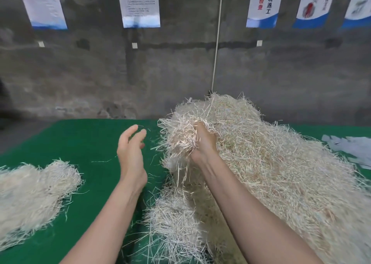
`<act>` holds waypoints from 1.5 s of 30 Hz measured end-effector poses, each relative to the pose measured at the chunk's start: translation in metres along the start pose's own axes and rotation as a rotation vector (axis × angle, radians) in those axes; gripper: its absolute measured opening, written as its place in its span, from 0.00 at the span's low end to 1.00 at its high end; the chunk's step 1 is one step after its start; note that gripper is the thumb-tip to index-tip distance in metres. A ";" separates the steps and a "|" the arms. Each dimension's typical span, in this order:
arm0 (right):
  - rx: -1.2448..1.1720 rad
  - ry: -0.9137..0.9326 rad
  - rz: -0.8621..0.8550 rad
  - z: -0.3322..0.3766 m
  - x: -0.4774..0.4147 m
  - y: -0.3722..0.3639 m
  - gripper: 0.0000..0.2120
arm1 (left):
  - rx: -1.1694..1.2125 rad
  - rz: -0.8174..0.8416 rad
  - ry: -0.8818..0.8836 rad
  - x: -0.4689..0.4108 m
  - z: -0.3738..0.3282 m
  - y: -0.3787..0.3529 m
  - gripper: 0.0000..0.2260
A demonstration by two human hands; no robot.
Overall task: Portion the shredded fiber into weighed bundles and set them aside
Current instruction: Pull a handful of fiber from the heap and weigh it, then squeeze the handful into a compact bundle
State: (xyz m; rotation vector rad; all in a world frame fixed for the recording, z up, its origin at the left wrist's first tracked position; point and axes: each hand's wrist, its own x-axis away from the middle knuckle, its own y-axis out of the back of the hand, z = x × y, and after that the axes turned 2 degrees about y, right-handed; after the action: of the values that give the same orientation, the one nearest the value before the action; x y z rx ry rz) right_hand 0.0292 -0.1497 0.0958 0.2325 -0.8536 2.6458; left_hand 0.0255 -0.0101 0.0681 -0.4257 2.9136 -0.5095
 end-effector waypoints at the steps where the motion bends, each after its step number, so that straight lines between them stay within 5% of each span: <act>1: -0.148 -0.047 0.033 -0.002 0.004 0.000 0.21 | 0.034 0.036 0.155 0.002 0.009 0.005 0.18; 4: -0.256 -0.122 0.145 -0.035 0.025 -0.011 0.11 | 0.250 0.280 0.594 0.022 0.032 0.015 0.31; 6: 0.123 0.100 0.144 -0.071 0.036 -0.013 0.09 | 0.409 0.295 0.657 0.033 0.040 0.027 0.28; 8: 0.575 0.444 0.188 -0.111 0.044 0.000 0.18 | 0.505 0.270 0.607 0.039 0.043 0.047 0.23; 11: 1.109 0.590 0.217 -0.158 0.049 0.029 0.20 | 0.258 0.180 0.534 0.043 0.054 0.082 0.21; 14: 0.955 0.370 0.393 -0.166 0.062 0.053 0.21 | -0.112 0.089 0.497 0.050 0.059 0.111 0.43; 17: 0.796 0.233 0.555 -0.157 0.073 0.072 0.42 | -0.300 0.243 0.523 0.063 0.057 0.122 0.50; 19: 0.753 0.063 0.609 -0.149 0.078 0.084 0.50 | -0.412 0.325 0.565 0.073 0.062 0.121 0.48; 23: 0.831 -0.224 0.657 -0.146 0.093 0.106 0.32 | -0.460 0.418 0.600 0.090 0.084 0.118 0.40; 26: 0.941 -0.327 0.480 -0.160 0.099 0.134 0.48 | -0.526 0.613 0.677 0.098 0.095 0.130 0.51; 31: 1.001 -0.328 0.401 -0.185 0.116 0.158 0.56 | -0.684 0.821 0.448 0.110 0.106 0.157 0.34; 34: 1.093 -0.183 0.361 -0.188 0.123 0.164 0.41 | -0.909 0.815 0.188 0.122 0.117 0.162 0.28; 40: 1.370 0.134 0.134 -0.185 0.132 0.178 0.23 | -1.053 0.746 0.103 0.128 0.128 0.174 0.07; 45: 1.514 0.294 0.258 -0.206 0.141 0.172 0.10 | -1.199 0.631 0.075 0.130 0.130 0.181 0.10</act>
State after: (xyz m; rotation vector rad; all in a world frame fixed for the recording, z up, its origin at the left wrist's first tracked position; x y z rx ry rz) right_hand -0.1757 -0.1188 -0.1251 0.0590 1.3729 2.8261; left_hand -0.1171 0.0740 -0.1295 0.4298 2.8188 1.3350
